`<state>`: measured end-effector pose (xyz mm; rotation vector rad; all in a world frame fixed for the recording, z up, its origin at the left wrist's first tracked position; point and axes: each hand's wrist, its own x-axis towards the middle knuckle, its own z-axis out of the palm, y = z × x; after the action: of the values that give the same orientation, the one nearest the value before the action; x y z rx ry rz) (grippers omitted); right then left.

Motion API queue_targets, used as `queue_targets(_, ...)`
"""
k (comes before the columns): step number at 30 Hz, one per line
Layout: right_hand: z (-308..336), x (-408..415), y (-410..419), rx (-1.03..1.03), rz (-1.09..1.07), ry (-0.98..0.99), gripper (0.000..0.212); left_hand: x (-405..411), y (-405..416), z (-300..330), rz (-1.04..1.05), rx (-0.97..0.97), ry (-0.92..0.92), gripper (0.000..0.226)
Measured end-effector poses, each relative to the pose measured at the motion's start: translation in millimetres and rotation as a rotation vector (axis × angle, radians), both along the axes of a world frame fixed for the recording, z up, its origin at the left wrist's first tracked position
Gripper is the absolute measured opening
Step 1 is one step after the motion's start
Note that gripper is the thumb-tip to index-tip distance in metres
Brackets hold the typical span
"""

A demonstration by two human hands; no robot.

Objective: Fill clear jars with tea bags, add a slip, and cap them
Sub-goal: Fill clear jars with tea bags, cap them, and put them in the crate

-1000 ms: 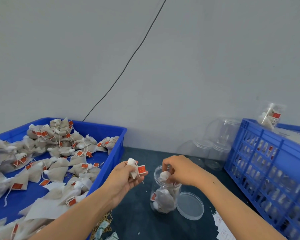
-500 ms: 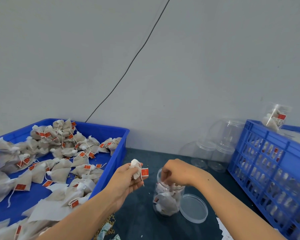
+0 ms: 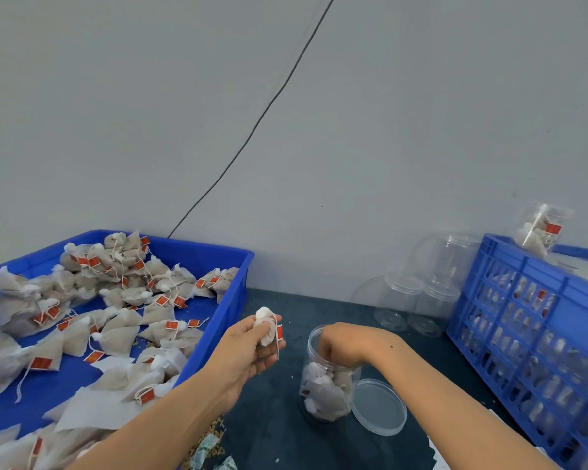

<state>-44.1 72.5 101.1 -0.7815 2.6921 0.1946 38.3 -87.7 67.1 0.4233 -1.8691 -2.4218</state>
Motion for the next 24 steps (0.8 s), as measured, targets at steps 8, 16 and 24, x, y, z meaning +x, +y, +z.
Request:
queue_targets(8,4,-3,9,-0.305,0.006,-0.041,0.032,-3,0,-2,0.056,-0.056,-0.003,0.022)
queue_targets(16,-7,-3,6,-0.064,-0.009,-0.14,0.026,-6,-2,-3,0.105,-0.118,0.009,0.022)
queue_targets(24,-2,5,-3,-0.135,-0.09,-0.238,0.03,-4,-1,-2,0.125,-0.047,0.046,0.013)
